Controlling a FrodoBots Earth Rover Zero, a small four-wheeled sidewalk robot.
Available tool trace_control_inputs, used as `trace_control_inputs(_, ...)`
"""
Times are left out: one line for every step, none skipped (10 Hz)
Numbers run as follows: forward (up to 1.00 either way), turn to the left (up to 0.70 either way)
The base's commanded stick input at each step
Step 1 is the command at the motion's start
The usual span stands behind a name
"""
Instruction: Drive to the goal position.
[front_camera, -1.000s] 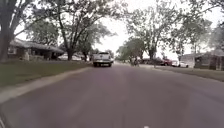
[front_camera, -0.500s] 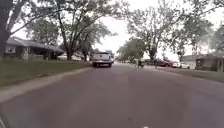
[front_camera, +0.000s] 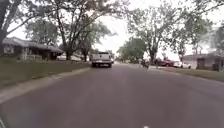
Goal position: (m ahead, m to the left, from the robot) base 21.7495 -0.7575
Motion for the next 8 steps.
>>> trace_control_inputs(0.7,-0.02)
trace_control_inputs(0.7,-0.02)
trace_control_inputs(0.7,-0.02)
trace_control_inputs(0.7,-0.02)
trace_control_inputs(0.7,-0.03)
trace_control_inputs(0.7,-0.03)
trace_control_inputs(0.7,-0.03)
trace_control_inputs(0.7,-0.03)
